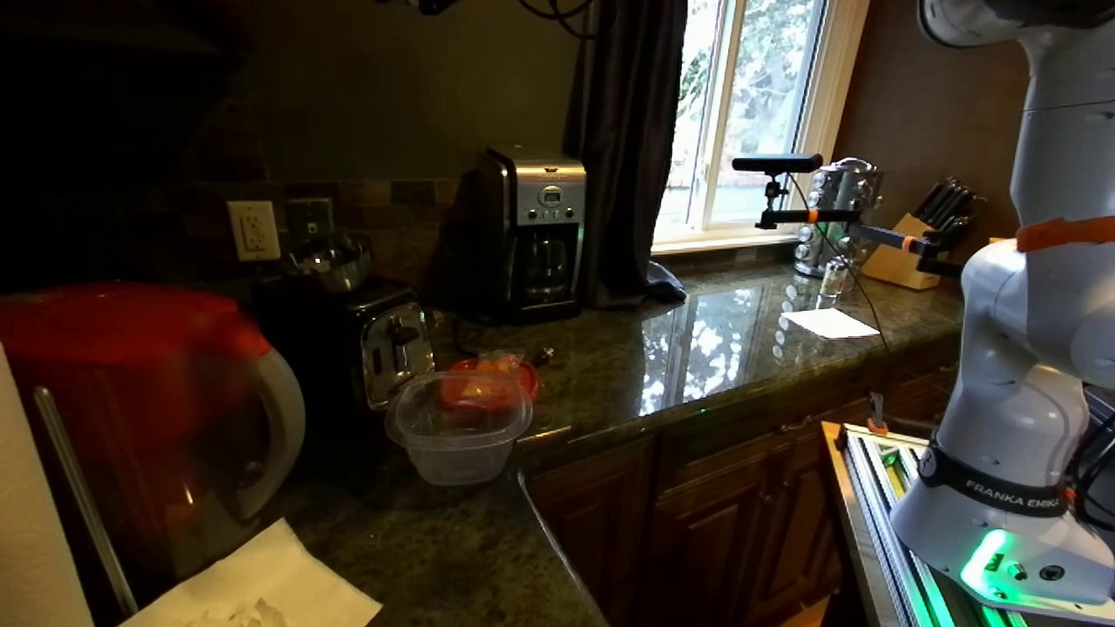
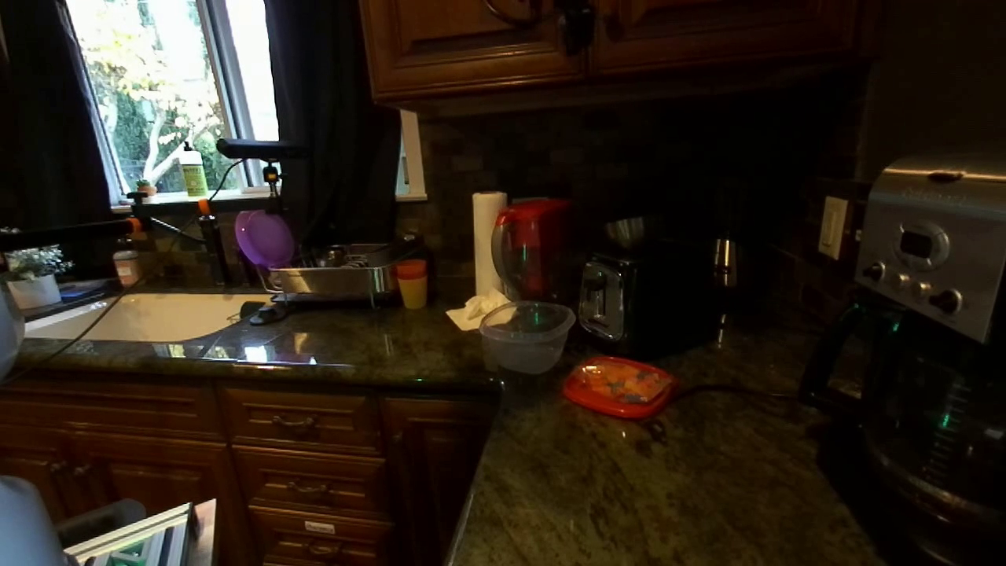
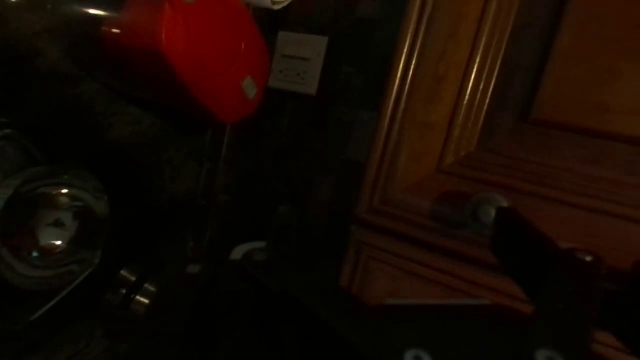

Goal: Open the top left cabinet door

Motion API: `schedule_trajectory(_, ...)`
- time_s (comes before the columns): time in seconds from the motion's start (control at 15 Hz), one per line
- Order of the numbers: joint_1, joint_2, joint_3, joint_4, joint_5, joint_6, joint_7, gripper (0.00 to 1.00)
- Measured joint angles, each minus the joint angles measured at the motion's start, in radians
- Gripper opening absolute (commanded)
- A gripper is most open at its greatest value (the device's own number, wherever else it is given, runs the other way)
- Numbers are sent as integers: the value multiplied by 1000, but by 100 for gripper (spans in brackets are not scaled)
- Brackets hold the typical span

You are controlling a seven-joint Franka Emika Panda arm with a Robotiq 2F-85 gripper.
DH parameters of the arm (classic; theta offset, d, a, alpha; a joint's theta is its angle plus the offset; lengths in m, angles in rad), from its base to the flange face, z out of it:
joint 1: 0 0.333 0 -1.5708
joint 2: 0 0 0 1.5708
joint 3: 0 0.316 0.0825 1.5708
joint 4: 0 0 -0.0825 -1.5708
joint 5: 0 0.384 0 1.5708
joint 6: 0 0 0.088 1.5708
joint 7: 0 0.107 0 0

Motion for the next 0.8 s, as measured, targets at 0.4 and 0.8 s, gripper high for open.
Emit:
schedule_trajectory(0.4,-9,31,3,39,30,-25,24,100)
schedule_trajectory(0.8,-14,29,2,39,70,-26,43,100)
